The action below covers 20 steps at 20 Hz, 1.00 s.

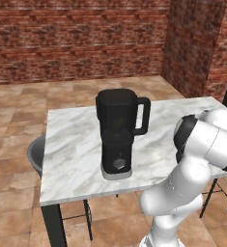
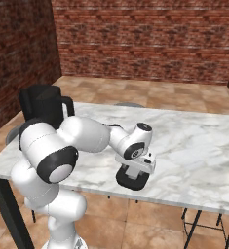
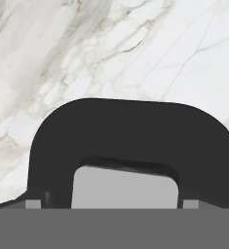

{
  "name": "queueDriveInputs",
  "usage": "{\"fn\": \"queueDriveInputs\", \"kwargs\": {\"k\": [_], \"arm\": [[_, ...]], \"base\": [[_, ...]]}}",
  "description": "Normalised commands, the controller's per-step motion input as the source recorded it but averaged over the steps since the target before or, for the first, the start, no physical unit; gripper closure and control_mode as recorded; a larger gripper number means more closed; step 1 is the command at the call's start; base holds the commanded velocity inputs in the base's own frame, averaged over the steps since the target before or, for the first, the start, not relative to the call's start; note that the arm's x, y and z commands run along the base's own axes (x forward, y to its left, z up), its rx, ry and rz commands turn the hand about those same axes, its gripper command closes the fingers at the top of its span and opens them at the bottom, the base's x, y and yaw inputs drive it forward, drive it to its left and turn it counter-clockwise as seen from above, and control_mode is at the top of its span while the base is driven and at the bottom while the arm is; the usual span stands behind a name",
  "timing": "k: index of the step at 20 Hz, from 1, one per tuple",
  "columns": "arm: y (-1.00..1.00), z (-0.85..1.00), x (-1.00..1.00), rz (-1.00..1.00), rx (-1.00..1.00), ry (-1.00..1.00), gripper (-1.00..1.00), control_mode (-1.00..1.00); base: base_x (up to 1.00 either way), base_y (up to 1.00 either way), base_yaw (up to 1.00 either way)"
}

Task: Open the blender lid, put the mango in the blender, close the lid, and start the blender.

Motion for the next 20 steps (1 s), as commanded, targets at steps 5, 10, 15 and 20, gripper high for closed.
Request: {"fn": "queueDriveInputs", "kwargs": {"k": [5,10,15,20], "arm": [[0.42,-0.56,0.03,0.00,-0.01,0.02,-1.00,-1.00],[0.49,-0.71,0.04,0.00,-0.02,0.04,-1.00,-1.00],[0.48,-0.78,0.00,0.00,-0.04,0.04,1.00,-1.00],[0.30,-0.61,0.00,0.00,-0.01,0.01,1.00,-1.00]], "base": [[0.00,0.00,0.00],[0.00,0.00,0.00],[0.00,0.00,0.00],[0.00,0.00,0.00]]}}
